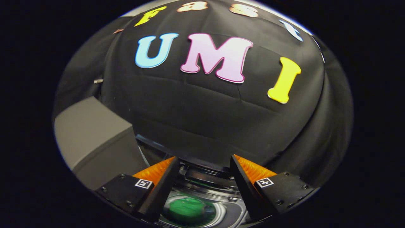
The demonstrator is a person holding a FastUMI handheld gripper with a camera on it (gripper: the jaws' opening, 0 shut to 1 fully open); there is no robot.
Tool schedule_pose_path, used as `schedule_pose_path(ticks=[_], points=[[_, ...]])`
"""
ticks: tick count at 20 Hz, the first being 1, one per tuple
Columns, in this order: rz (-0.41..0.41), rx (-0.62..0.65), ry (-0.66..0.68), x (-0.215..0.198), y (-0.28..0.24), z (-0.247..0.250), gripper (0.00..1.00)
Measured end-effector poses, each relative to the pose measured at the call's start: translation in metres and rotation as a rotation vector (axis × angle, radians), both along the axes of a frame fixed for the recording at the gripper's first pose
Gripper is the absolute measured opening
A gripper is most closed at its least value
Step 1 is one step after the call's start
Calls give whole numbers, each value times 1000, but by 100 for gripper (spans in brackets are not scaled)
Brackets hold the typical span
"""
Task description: Put the clothes into the washing machine and then close the washing machine lid.
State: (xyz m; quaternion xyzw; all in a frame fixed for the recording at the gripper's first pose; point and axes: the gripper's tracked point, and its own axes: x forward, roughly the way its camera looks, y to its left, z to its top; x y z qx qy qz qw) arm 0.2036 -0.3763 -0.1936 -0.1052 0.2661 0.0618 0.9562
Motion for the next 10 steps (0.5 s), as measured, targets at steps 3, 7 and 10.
schedule_pose_path(ticks=[3, 7, 10], points=[[-16, -11, 1, -2, -4, 0, 100], [-75, 140, 74, 0, -4, 4, 100], [-66, 211, 83, -1, -5, 10, 100]])
